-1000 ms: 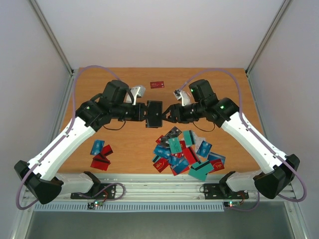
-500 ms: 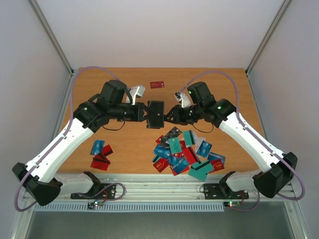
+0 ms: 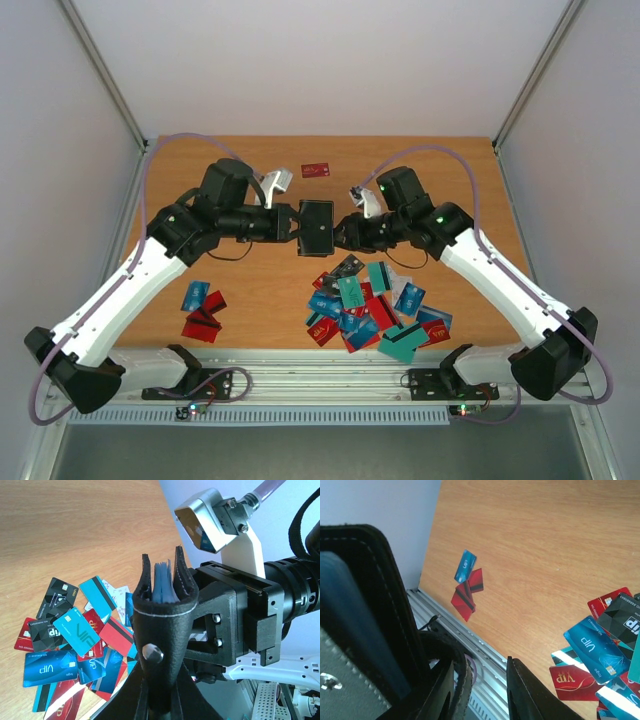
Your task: Put the credit cards into the card holder
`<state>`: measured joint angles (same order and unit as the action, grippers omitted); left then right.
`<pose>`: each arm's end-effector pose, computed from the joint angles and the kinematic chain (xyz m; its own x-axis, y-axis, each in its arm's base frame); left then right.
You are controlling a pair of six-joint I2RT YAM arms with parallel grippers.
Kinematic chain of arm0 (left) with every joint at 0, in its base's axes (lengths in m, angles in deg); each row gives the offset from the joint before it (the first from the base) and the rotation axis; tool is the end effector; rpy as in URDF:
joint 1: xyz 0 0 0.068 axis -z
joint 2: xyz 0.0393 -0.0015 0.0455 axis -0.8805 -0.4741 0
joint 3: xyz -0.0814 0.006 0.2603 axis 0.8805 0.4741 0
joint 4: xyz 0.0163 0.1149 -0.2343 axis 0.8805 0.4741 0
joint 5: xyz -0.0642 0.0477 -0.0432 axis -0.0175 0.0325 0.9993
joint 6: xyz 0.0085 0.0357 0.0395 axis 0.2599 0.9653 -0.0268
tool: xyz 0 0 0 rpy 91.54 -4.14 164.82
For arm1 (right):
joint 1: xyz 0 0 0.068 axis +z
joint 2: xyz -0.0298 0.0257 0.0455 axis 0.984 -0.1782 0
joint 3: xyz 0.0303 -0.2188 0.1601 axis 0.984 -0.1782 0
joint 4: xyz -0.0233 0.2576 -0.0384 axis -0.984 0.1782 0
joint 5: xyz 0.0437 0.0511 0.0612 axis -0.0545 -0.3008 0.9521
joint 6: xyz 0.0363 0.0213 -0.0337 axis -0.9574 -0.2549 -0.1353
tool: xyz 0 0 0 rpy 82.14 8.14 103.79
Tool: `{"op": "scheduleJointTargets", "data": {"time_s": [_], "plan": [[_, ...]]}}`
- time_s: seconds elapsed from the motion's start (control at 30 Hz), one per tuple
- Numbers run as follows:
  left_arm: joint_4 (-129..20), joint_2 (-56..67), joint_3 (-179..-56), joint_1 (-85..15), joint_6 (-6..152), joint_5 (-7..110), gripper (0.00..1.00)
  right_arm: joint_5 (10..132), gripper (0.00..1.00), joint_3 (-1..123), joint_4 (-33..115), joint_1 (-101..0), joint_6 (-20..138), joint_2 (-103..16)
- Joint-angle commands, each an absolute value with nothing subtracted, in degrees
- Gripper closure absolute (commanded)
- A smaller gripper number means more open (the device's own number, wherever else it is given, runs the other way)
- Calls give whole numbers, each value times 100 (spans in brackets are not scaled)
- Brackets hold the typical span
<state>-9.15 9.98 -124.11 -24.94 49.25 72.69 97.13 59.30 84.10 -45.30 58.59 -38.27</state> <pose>0.1909 -0.1644 0.3985 -0.8587 0.0150 -0.5122 0.4283 0.5697 -0.7014 0.2147 0.1711 0.3492 -0.6797 -0.3404 -0.6497 -0.7128 0.5156 0.4755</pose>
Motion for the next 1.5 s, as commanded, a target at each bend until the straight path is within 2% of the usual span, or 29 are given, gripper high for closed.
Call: {"op": "scheduleJointTargets", "data": {"time_s": [0.0, 0.57, 1.13, 1.47], "plan": [[-1164, 1164, -12398, -2505, 4957, 7351, 100, 9928, 69, 5870, 8154, -4549, 5947, -3519], [-1144, 1150, -12409, -2514, 5047, 7481, 100, 10465, 74, 5682, 7605, -4551, 5883, -3271], [-1073, 1008, -12479, -2515, 5194, 7466, 100, 10089, 76, 5849, 7913, -4558, 6113, -3238], [-1114, 936, -12402, -2515, 5198, 7477, 100, 10260, 89, 5900, 8073, -4560, 6362, -3308]]}}
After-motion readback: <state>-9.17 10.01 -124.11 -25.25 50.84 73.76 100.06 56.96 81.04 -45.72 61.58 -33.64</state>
